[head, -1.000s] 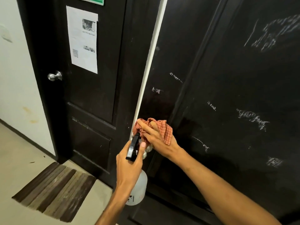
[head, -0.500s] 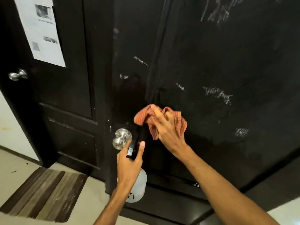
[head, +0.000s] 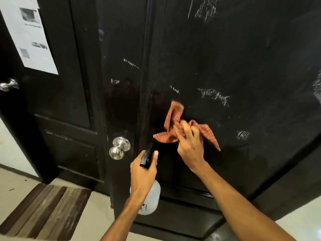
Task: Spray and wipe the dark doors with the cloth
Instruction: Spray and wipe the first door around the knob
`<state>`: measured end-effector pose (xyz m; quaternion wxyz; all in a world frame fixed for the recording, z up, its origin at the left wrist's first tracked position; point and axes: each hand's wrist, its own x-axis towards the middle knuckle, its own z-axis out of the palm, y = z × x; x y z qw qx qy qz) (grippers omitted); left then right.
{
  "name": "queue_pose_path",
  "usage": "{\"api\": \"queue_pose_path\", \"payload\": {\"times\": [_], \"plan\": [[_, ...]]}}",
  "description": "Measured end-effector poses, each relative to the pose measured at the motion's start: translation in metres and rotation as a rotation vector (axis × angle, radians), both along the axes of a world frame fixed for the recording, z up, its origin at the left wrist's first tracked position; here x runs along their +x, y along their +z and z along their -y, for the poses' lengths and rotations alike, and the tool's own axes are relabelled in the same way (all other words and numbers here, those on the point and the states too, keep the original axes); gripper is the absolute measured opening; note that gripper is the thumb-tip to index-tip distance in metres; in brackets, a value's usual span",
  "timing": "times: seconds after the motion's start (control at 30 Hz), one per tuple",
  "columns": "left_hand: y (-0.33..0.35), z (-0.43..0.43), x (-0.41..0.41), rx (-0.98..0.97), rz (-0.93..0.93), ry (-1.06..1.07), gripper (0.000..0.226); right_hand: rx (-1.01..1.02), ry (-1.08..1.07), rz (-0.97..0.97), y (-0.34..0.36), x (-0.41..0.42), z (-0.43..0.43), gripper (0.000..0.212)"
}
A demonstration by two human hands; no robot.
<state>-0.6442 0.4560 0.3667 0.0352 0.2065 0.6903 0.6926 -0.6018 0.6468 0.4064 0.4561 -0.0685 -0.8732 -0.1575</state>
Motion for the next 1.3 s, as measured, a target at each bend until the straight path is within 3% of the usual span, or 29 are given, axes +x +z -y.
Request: {"api": "queue_pose_path", "payload": {"times": [0.1,0.2,0.27,0.33,0.5,0.67,0.8,0.87,1.0,1.07,1.2,1.3], "plan": [[0.005,-0.007,0.003,-0.013,-0.022,-0.023,0.031,-0.005,0.045,0.234,-0.037,0.027,-0.008,0.043],[0.006,-0.005,-0.001,-0.024,-0.024,0.036,0.03,-0.011,0.085,0.097,0.005,0.012,-0.006,0.025],[-0.002,0.0,-0.003,-0.032,-0.011,0.085,0.027,-0.051,0.076,-0.091,0.038,-0.009,0.003,0.036],[-0.008,0.005,-0.005,-0.023,-0.007,0.113,0.025,-0.044,0.074,-0.129,0.042,-0.026,0.012,0.044],[0.001,0.016,-0.016,0.005,-0.034,0.138,0.02,0.179,0.201,0.299,0.008,-0.051,0.033,0.037],[0.0,0.029,-0.029,0.06,-0.01,0.179,0.026,0.036,0.089,0.029,0.041,-0.092,0.054,0.049],[-0.004,0.04,-0.029,0.079,-0.007,0.172,0.021,0.177,0.084,0.361,-0.04,-0.071,0.06,0.053],[-0.004,0.041,-0.032,0.084,-0.01,0.165,0.022,0.159,0.128,0.47,-0.035,-0.073,0.064,0.054],[-0.009,0.045,-0.039,0.058,0.008,0.18,0.026,0.029,0.182,0.265,0.016,-0.093,0.065,0.026],[-0.014,0.042,-0.035,0.051,0.018,0.173,0.032,0.013,0.167,0.237,0.004,-0.089,0.067,0.03],[-0.017,0.038,-0.021,0.044,0.0,0.13,0.022,0.033,0.256,0.591,-0.046,-0.052,0.07,0.04],[-0.008,0.034,-0.024,0.038,-0.017,0.097,0.013,-0.004,0.218,0.391,-0.008,-0.05,0.049,0.043]]}}
